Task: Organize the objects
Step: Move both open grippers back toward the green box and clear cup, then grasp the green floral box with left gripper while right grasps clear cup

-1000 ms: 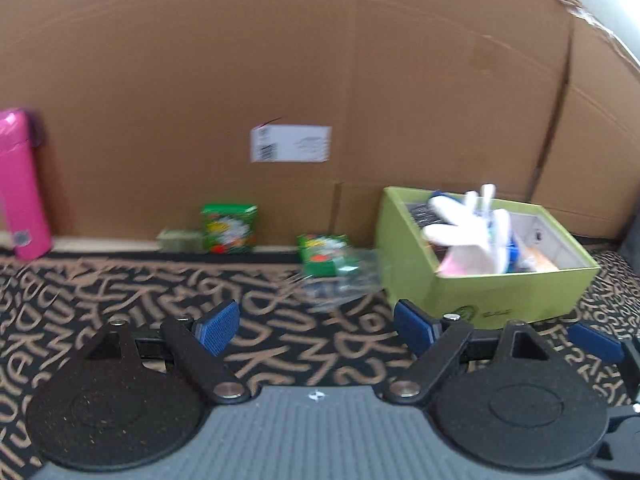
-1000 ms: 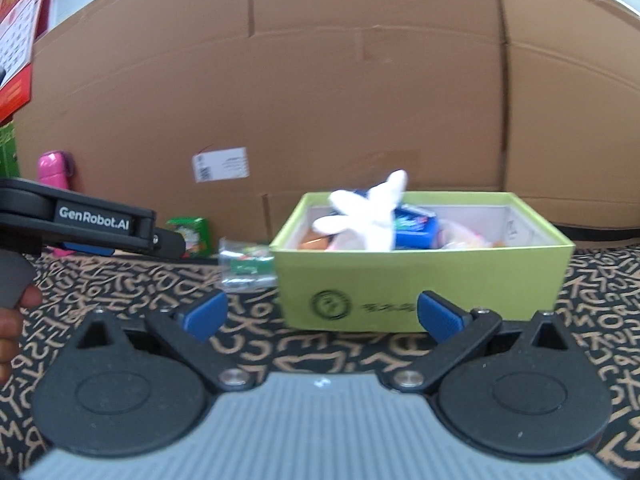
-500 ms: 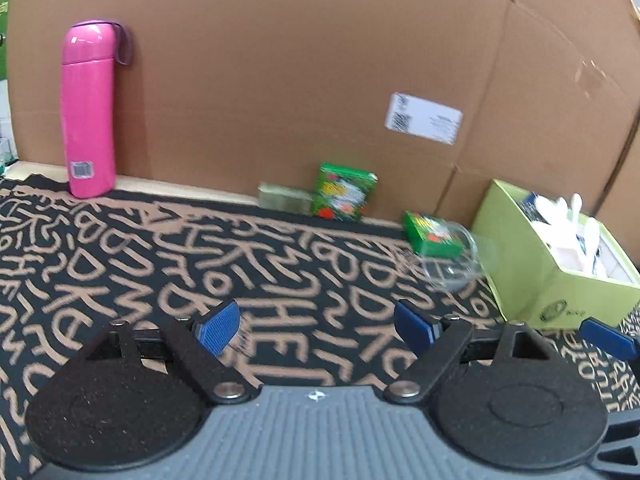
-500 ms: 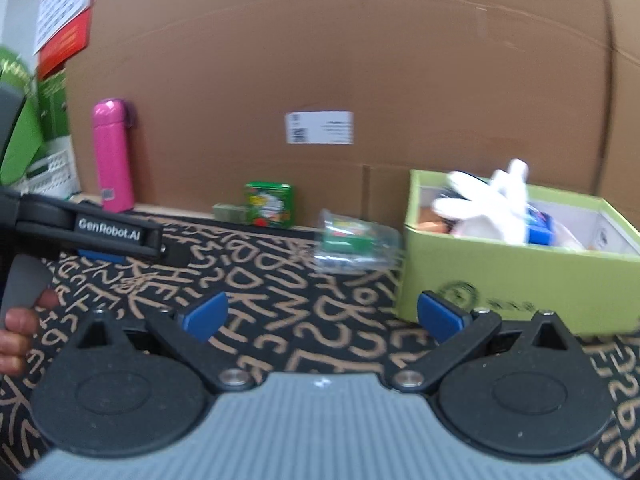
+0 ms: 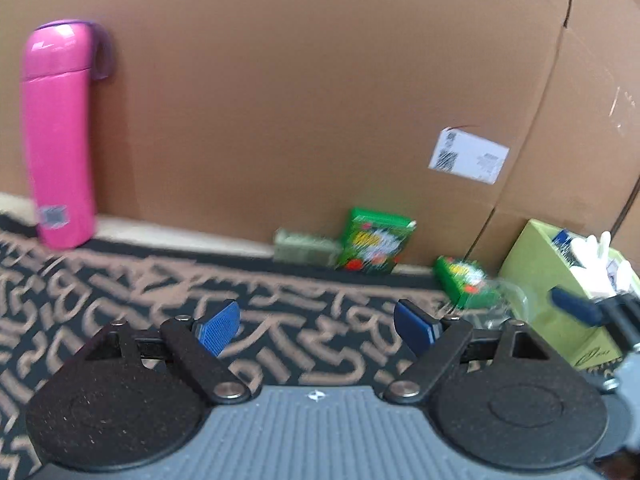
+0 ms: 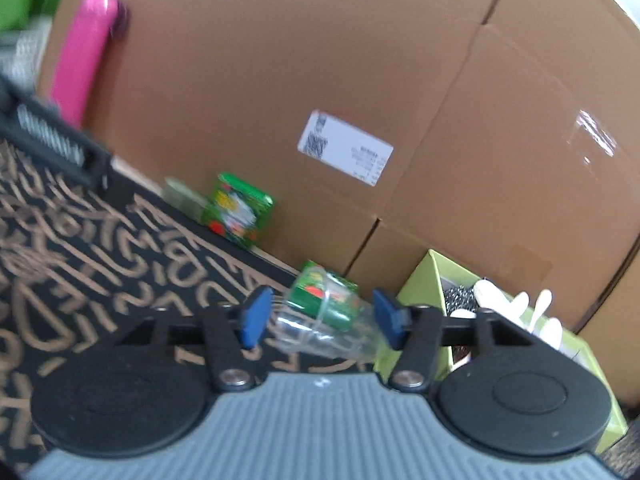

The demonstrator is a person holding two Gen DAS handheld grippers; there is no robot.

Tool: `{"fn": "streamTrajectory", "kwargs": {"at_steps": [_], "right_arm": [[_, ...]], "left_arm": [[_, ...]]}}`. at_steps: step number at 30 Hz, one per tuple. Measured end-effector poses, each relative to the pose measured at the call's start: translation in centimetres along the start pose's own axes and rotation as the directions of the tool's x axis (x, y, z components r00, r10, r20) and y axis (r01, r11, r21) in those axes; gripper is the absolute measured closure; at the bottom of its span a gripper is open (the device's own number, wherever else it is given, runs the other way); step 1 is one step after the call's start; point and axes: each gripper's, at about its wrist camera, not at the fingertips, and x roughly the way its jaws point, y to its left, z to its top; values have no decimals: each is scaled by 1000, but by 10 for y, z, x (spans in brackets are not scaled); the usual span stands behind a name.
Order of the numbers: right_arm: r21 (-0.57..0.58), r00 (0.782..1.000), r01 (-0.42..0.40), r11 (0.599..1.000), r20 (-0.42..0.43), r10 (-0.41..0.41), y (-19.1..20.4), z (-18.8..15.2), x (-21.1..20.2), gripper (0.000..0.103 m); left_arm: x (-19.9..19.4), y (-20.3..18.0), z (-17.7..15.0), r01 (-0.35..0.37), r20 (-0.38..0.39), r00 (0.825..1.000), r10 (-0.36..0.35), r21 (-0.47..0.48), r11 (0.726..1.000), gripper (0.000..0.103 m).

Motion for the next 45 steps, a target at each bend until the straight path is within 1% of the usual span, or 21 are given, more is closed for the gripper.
{"fn": "streamTrajectory", "kwargs": {"at_steps": [1,3,4,8,10,13,15,16,17,21,27,31,33,36,39,40,41,42,43,44,45], "right_arm": [[-12,1000,7,1000,-15,-7,1,-1,7,56],[-11,999,-5,1000,-42,5,-2,-3,17,75],[1,999,-20,1000,-49,20,-4,-4,18,81],[36,997,-76,996,-11,77,-16,-11,-3,91],[75,994,-111,991,16,111,-25,-15,-17,91],[100,993,-118,988,37,115,-29,-19,-27,91],[128,990,-138,982,48,132,-33,-16,-29,91],[139,989,-145,980,53,139,-34,-15,-29,91],[150,988,-151,977,57,144,-35,-16,-30,91],[211,978,-203,956,81,190,-42,-17,-40,91],[287,964,-264,921,113,241,-51,-25,-65,91],[317,963,-269,909,101,250,-52,-40,-86,91],[332,964,-266,905,84,253,-53,-52,-97,91],[358,970,-237,903,32,242,-53,-71,-107,91],[387,973,-205,899,-14,229,-56,-82,-98,91],[382,974,-206,901,-13,228,-55,-82,-97,90],[373,975,-202,905,-9,222,-54,-82,-97,86],[361,979,-191,913,-2,205,-52,-81,-97,81],[344,983,-174,923,1,185,-51,-80,-95,69],[320,988,-146,936,-6,156,-49,-78,-93,65],[300,992,-116,947,-15,127,-47,-77,-91,63]], "left_arm": [[7,-3,5,10,2,1000,-10,8,1000,15],[24,-13,15,23,5,1000,-23,19,1000,15],[35,-19,19,23,2,1000,-23,22,999,15],[73,-41,32,-4,6,1000,4,56,998,15],[87,-52,35,-26,8,1000,25,80,996,15],[103,-62,37,-54,10,999,53,126,991,15],[110,-65,37,-74,3,997,74,140,987,20],[111,-64,37,-79,-7,997,81,130,988,31],[109,-62,36,-59,-12,998,61,116,991,39],[79,-54,27,16,-19,1000,-14,115,993,39],[1,-50,-3,98,-14,995,-97,158,983,39],[-48,-45,-33,123,-23,992,-120,175,977,39],[-64,-48,-43,152,-22,988,-151,181,972,38],[-73,-53,-59,148,-21,989,-146,199,969,38],[-56,-61,-66,105,-41,994,-99,210,972,37],[-53,-61,-68,100,-50,994,-92,204,974,37],[-51,-60,-70,99,-54,995,-90,194,976,35],[-49,-60,-70,95,-55,995,-87,185,978,34],[-46,-60,-71,90,-56,995,-81,175,980,32],[-47,-59,-72,83,-56,996,-75,169,982,32],[-46,-59,-72,77,-56,996,-69,164,983,32]]}}
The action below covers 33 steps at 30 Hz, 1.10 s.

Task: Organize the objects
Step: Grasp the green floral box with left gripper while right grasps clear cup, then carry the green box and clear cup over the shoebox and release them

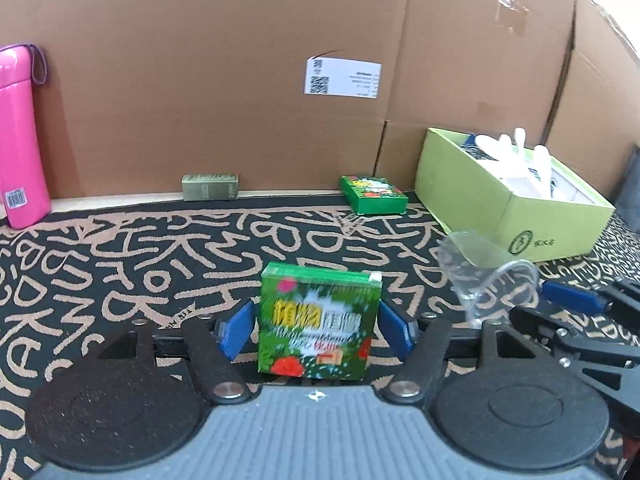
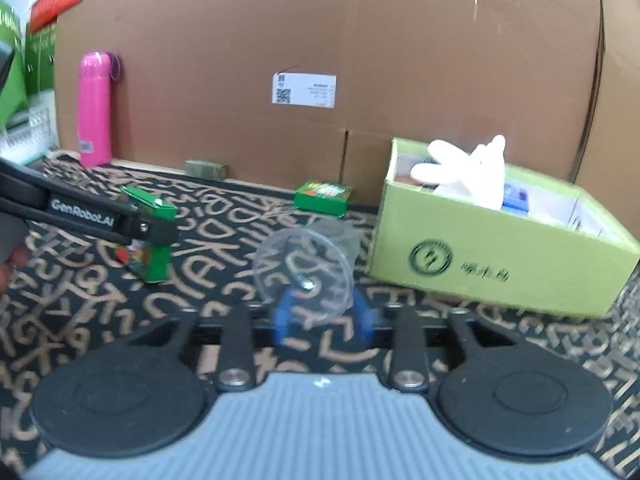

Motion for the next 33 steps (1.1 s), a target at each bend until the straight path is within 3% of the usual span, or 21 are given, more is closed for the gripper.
{"fn": "streamTrajectory", "kwargs": {"at_steps": [3,12,14,15,16,22,28,33], "right_arm": [[-14,999,50,999,-4,-51,-3,-1,3,63],[63,998,8,998,-56,-4,-17,7,46,64],[118,997,-39,992,-59,47,-25,7,49,88],[159,996,-66,985,-47,75,-30,7,47,91],[198,995,-93,976,-29,101,-34,6,43,92],[257,989,-147,955,63,136,-48,5,12,96],[252,981,-157,955,151,122,-60,15,-20,98],[253,972,-129,959,226,71,-77,24,-48,98]], "left_arm": [[3,3,0,0,1,1000,0,-7,1000,32],[30,-8,7,0,-45,999,2,42,999,29],[36,-12,8,2,-55,998,2,67,998,28],[39,-13,7,1,-60,998,4,79,997,30],[41,-13,6,5,-67,998,1,85,996,40],[28,-18,6,38,-68,997,-34,60,997,40],[-1,-37,22,78,9,997,-78,54,996,40],[-19,-61,44,158,68,984,-162,57,986,40]]}}
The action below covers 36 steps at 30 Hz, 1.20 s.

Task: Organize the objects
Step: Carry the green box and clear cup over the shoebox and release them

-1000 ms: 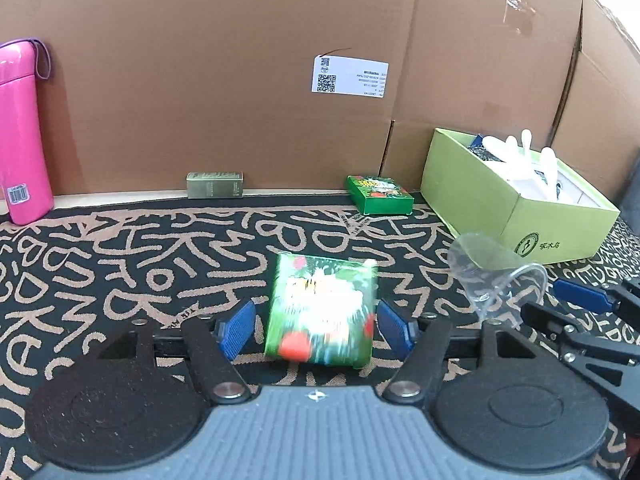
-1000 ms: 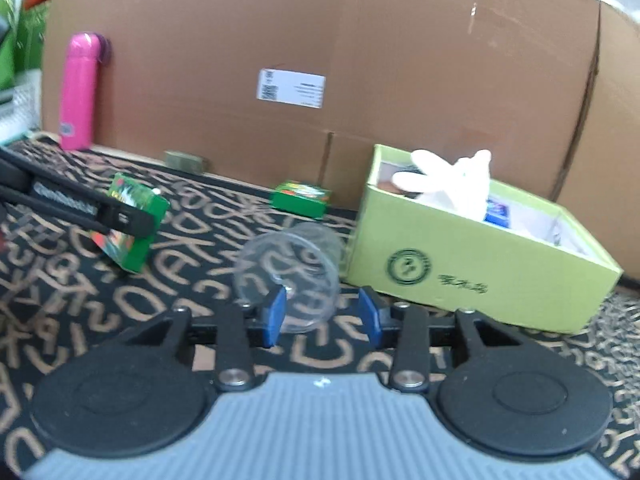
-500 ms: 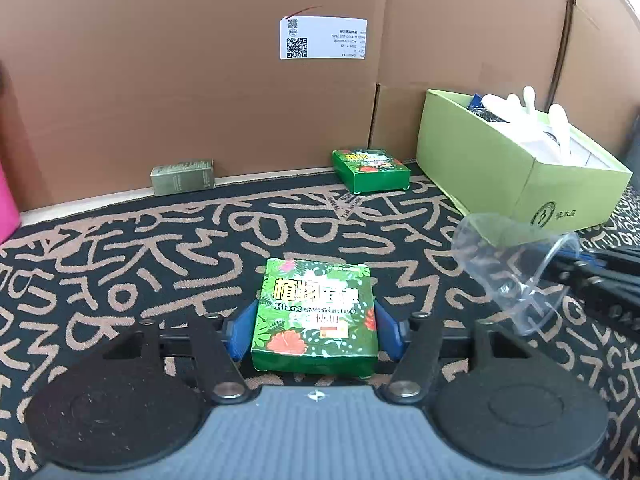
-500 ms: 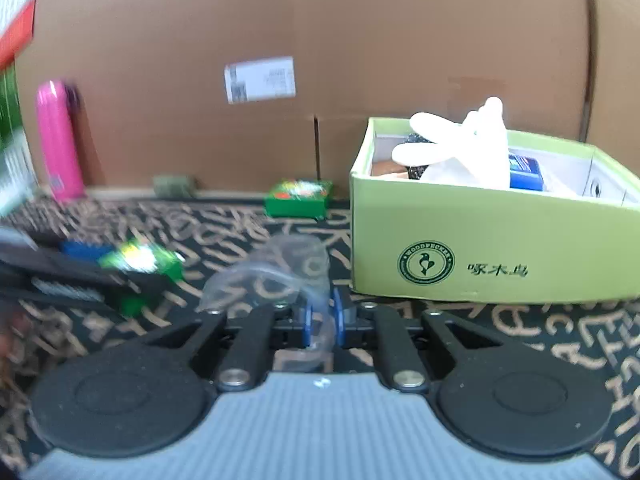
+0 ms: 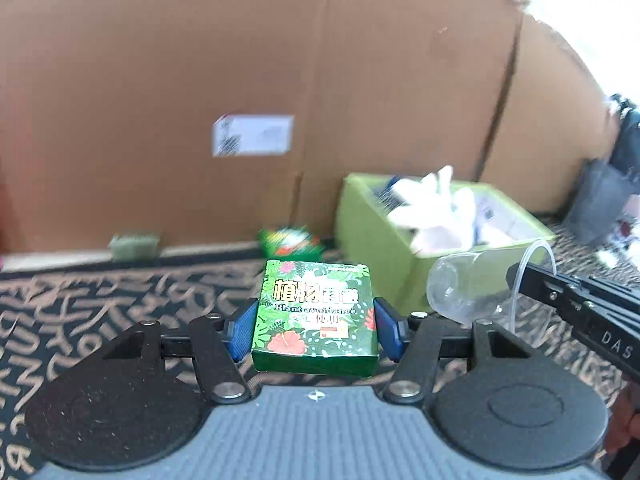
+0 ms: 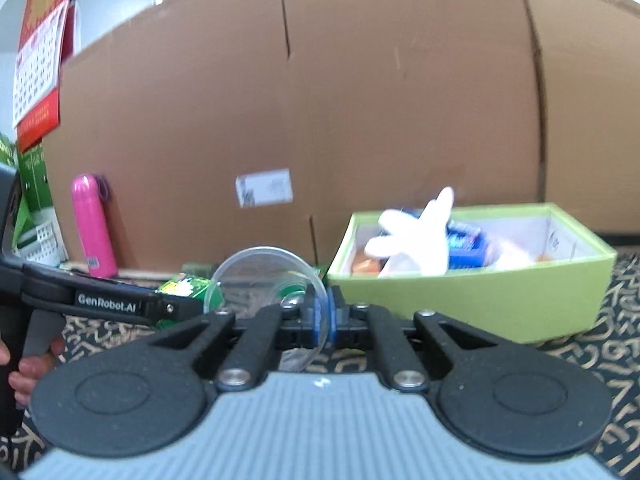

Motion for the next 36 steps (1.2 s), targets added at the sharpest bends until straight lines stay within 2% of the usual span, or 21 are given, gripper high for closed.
{"fn": "streamTrajectory", "kwargs": {"at_steps": [4,8,11,14,17,20,22,23,24,25,26,28,29,30,31,36], "right_arm": [[-17,996,54,998,78,-53,-16,18,-17,98],[-48,979,163,985,133,-156,-38,36,-20,98],[-67,956,256,964,165,-242,-59,48,-12,98],[-106,921,361,926,192,-337,-81,56,2,98],[-106,907,391,914,215,-363,-104,63,21,98],[-129,882,447,885,233,-411,-120,64,46,98],[-146,879,461,875,212,-427,-130,60,69,96],[-168,884,461,871,177,-433,-136,56,80,94],[-215,898,441,871,93,-431,-140,50,95,88],[-247,900,426,870,15,-436,-144,43,107,66],[-271,896,422,865,-20,-444,-145,32,112,44],[-287,894,437,853,32,-447,-141,15,103,33],[-276,889,451,849,57,-454,-139,9,96,19],[-254,883,468,846,84,-463,-138,6,89,13],[-235,879,476,847,101,-466,-137,4,82,3],[-151,879,476,866,116,-462,-125,6,57,0]], "left_arm": [[2,-27,23,59,39,997,-61,41,997,40],[10,-60,50,128,80,988,-136,97,987,40],[27,-84,68,183,82,978,-193,120,976,40],[52,-105,83,229,81,967,-240,120,966,40],[81,-122,93,234,85,966,-245,115,965,40],[109,-135,99,231,91,966,-242,118,966,40],[125,-140,96,209,113,968,-224,132,969,39],[131,-141,93,197,125,969,-215,143,970,31],[138,-139,90,187,111,973,-204,149,971,24],[142,-138,86,176,87,978,-190,145,974,18],[144,-134,81,174,74,980,-184,132,976,18],[140,-122,70,190,72,978,-198,98,977,18],[135,-116,65,199,81,975,-205,81,977,18],[131,-111,61,202,88,974,-207,66,977,18],[126,-107,58,201,92,974,-206,54,978,16],[88,-90,37,200,120,972,-201,22,980,15]]}}
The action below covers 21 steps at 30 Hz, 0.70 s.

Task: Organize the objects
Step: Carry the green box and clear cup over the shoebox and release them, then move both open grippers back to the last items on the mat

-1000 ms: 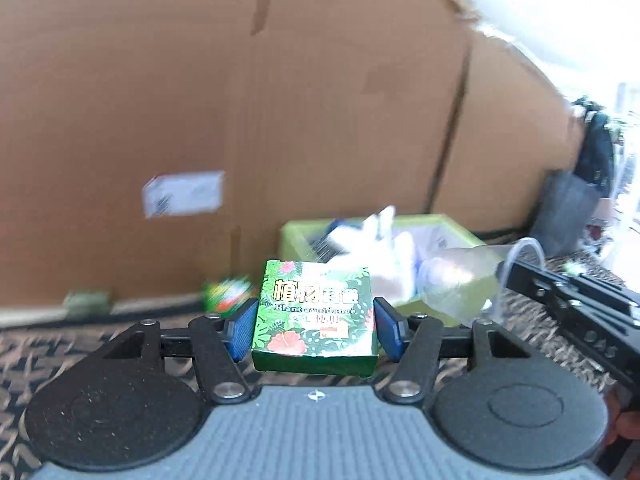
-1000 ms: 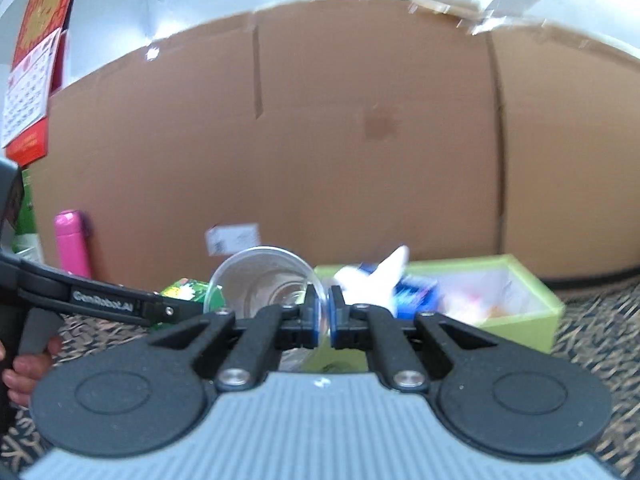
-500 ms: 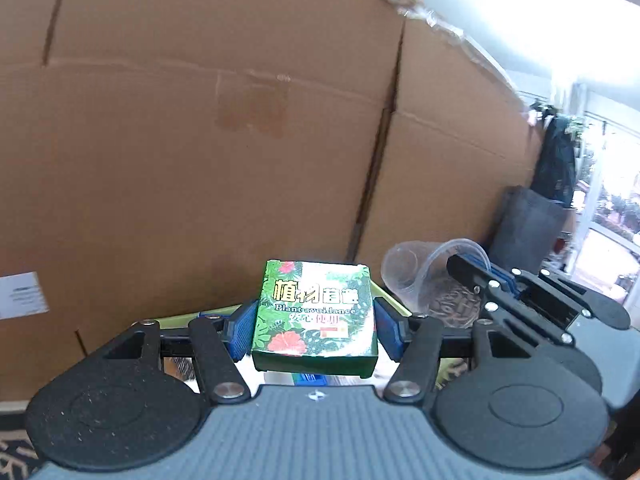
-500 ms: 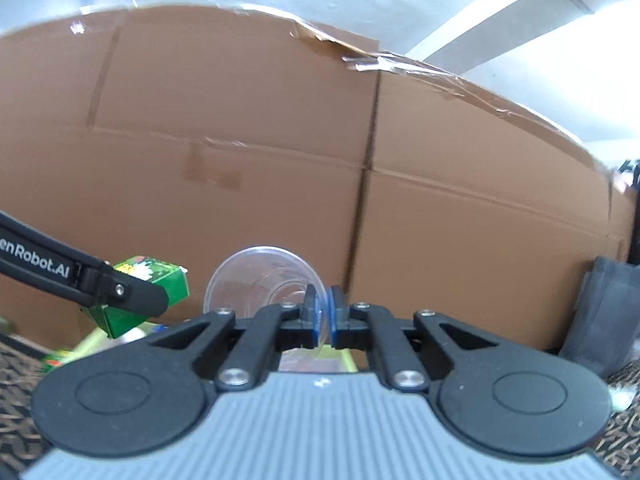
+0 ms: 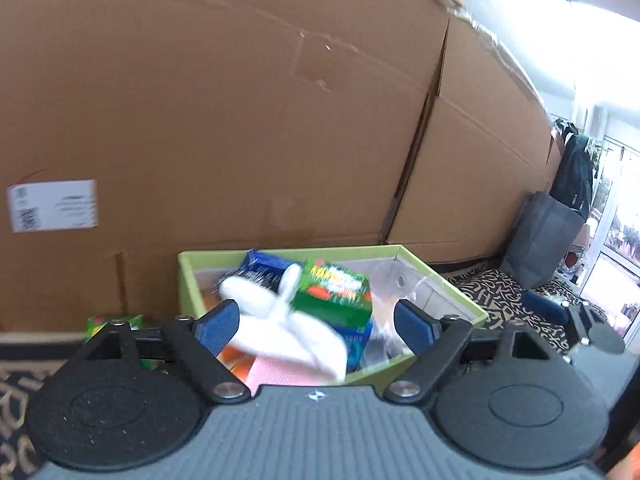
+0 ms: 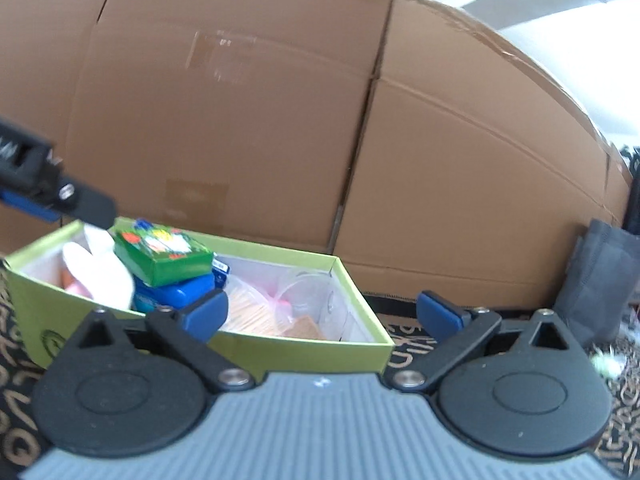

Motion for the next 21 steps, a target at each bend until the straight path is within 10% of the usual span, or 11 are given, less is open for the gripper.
{"fn": "streamTrajectory", "kwargs": {"at_steps": [9,21], "right_arm": [[83,974,-226,970,1,227,52,14,-58,0],[3,846,-530,848,-69,529,166,37,-94,22]], "left_arm": [[-88,53,-38,-182,12,983,183,-28,983,9],[-159,131,-41,-384,17,921,389,-133,914,9]]}}
